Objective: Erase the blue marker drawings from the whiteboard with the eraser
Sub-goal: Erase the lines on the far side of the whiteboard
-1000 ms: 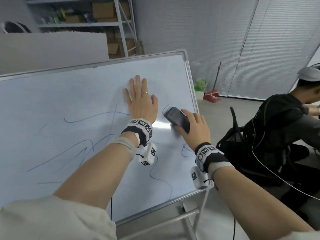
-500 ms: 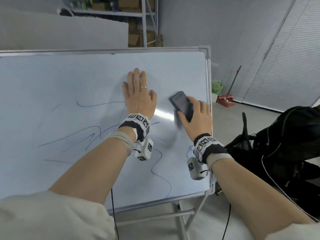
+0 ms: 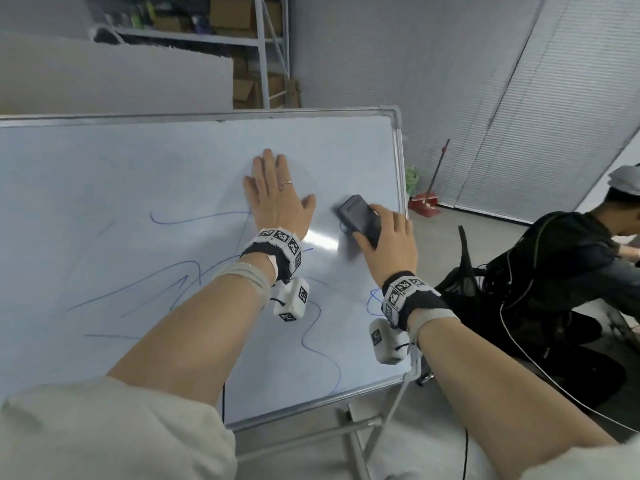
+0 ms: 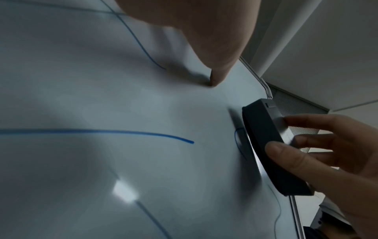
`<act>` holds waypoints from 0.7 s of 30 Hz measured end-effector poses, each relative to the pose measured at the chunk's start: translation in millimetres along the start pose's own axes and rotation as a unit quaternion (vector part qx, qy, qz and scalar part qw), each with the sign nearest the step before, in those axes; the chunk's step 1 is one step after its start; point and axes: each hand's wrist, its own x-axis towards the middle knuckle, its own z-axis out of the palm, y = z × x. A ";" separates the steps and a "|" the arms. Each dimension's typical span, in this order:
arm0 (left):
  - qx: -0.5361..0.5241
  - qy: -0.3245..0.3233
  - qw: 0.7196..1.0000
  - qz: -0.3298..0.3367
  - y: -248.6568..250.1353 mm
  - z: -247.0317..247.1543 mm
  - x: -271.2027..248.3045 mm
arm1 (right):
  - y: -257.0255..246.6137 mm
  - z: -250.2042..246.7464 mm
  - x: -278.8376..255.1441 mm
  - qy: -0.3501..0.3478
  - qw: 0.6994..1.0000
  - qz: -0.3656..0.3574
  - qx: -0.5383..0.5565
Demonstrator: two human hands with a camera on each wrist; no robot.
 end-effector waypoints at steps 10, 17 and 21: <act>0.005 0.042 0.998 0.042 4.6 -0.1 -0.1 | -3.5 10.5 19.1 0.066 0.997 0.029 0.010; 0.002 0.073 0.997 0.014 12.9 10.7 -6.6 | 6.7 13.3 -31.8 -0.005 0.999 0.003 0.046; 0.003 0.115 0.991 0.065 24.0 16.7 -13.9 | 21.7 -4.6 -11.2 0.012 0.999 -0.010 -0.035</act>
